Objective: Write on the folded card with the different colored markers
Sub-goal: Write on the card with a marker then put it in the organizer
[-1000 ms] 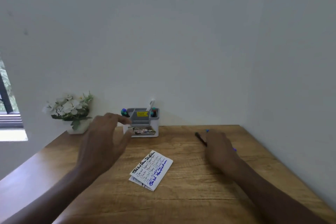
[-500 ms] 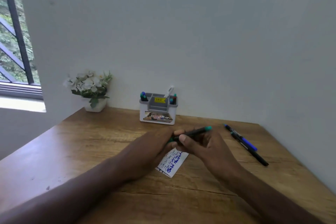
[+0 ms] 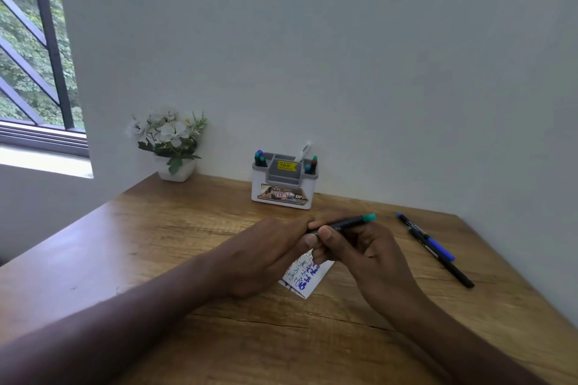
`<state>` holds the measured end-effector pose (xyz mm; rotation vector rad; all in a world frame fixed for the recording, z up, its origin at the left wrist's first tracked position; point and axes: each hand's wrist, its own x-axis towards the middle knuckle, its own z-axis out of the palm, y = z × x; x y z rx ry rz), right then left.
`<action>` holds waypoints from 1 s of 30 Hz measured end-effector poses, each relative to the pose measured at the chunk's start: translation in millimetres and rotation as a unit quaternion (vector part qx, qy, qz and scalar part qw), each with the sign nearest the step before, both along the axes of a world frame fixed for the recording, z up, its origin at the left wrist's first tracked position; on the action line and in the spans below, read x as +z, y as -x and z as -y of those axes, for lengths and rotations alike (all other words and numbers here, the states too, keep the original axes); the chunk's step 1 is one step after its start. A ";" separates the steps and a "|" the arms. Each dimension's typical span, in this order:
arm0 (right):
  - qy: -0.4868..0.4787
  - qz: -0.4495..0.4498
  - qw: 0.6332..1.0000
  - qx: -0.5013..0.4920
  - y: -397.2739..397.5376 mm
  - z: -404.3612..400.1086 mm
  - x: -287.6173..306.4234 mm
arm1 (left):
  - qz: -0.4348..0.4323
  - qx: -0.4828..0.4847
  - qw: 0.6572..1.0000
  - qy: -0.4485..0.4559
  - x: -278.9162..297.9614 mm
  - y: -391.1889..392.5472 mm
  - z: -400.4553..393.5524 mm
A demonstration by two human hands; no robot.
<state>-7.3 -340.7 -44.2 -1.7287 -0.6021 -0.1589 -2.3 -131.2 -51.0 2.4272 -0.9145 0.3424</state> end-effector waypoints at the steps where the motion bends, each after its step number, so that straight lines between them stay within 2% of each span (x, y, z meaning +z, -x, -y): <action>1: -0.006 0.001 1.000 0.002 -0.2 0.8 0.6 | 0.006 0.001 1.000 0.004 -0.8 -0.8 0.0; 5: -0.001 0.011 1.000 0.017 0.9 2.9 3.5 | 0.030 0.038 0.998 -0.032 -2.6 -3.0 -6.0; 8: -0.064 0.010 0.997 -0.042 -2.9 7.1 11.5 | 0.039 0.071 0.996 -0.047 1.7 -6.0 -17.7; 11: -0.162 -0.067 0.982 -0.072 -8.0 14.3 20.4 | 0.037 0.064 0.994 -0.078 0.8 -14.6 -31.6; 13: -0.168 -0.120 0.976 -0.065 -9.2 15.7 20.0 | 0.023 0.066 0.989 -0.132 -1.5 -18.4 -36.0; 19: -0.018 -0.122 0.990 -0.067 4.1 11.9 10.7 | 0.032 0.098 0.978 -0.181 2.6 -24.1 -41.1; 23: 0.077 -0.150 0.984 -0.061 11.4 3.3 7.5 | 0.040 0.115 0.978 -0.169 0.3 -27.0 -47.4; 26: 0.165 -0.125 0.976 -0.061 12.7 1.5 5.7 | 0.044 0.119 0.976 -0.175 0.0 -26.7 -45.1; 30: 0.160 -0.101 0.978 -0.092 6.3 -2.3 4.0 | 0.041 0.127 0.974 -0.182 1.8 -26.8 -42.7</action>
